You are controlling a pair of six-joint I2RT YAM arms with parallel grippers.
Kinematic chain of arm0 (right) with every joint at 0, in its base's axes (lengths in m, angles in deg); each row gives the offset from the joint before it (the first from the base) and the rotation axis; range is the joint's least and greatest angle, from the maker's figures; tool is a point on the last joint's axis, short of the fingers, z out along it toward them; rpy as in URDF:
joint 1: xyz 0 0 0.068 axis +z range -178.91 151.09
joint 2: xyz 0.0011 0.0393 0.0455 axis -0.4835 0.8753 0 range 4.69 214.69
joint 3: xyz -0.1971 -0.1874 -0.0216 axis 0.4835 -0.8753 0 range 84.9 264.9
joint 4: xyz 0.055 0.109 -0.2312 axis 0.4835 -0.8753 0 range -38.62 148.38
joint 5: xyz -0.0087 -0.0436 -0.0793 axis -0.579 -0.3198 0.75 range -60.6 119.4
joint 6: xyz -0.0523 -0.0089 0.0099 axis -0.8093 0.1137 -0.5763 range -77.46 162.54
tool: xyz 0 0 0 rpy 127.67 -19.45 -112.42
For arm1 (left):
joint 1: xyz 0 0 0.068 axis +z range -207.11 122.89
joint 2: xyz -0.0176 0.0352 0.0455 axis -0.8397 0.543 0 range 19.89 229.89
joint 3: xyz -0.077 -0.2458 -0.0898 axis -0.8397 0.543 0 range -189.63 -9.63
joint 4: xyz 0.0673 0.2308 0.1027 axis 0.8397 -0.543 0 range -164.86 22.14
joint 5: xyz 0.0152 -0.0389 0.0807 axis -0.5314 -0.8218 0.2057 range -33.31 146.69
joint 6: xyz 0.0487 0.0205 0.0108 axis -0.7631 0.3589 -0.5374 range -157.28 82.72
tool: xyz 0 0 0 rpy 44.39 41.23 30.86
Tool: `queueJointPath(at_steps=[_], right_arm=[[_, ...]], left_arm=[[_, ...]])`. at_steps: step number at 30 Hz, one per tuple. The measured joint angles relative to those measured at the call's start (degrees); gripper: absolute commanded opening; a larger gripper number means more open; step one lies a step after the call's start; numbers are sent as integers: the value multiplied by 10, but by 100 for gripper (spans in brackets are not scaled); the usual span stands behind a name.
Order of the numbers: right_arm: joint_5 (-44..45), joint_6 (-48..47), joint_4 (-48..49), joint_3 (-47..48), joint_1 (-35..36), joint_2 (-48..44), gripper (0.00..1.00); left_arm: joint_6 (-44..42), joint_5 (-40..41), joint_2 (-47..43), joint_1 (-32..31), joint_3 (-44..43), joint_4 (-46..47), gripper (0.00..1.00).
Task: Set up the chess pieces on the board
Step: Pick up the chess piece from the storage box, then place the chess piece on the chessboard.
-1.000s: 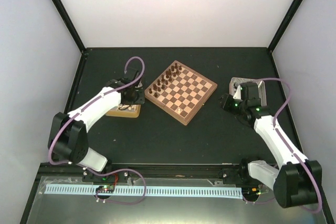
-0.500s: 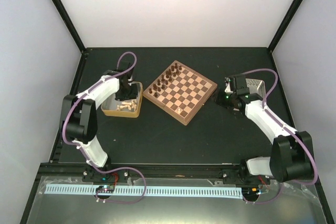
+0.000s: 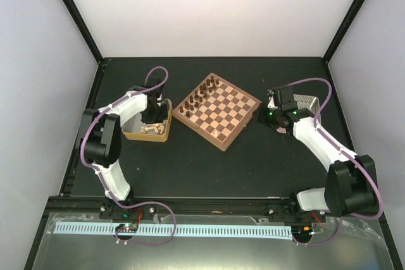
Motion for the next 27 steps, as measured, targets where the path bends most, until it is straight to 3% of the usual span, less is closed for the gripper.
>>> queueJointPath(at_steps=[6,16,27], right_arm=[[0,-15,20,-19,3,-28,29],[14,-26,45,-20,5,-121,30],[21,-8,91,-75,5,-107,30]], left_arm=[[-1,13,-27,0,20,5,1],[-15,16,-170,-26,17,-5,2],[-51,-80,-112,-158,-93,-30,4]])
